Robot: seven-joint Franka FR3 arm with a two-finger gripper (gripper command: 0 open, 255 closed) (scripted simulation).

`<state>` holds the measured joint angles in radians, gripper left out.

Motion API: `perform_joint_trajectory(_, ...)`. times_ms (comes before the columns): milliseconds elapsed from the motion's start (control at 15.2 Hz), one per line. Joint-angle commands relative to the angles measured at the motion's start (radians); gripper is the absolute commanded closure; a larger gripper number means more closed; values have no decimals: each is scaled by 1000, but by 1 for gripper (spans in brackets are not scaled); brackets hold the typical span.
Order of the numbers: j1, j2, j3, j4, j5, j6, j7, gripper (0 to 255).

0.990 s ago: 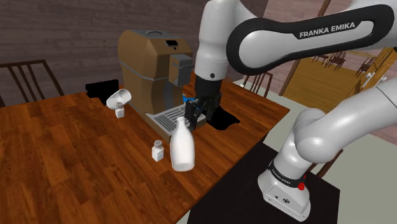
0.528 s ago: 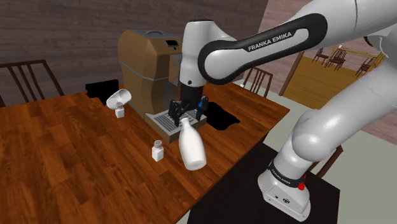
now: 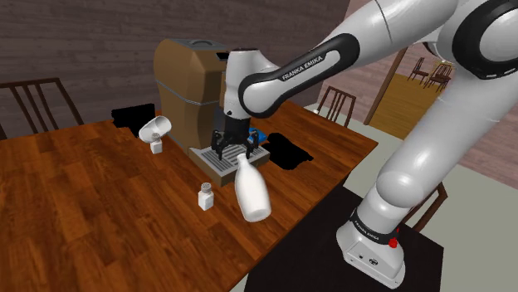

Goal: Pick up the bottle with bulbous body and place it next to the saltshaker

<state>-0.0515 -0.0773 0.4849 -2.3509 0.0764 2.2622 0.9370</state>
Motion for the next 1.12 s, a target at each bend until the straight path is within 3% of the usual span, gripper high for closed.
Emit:
perform_joint_trajectory(0, -27, 63, -15, 18, -39, 40, 61, 0)
perform_joint_trajectory(594, -35, 178, -33, 4, -111, 157, 140, 0)
perform_joint_trajectory(1056, -37, 184, -31, 2, -116, 165, 144, 0)
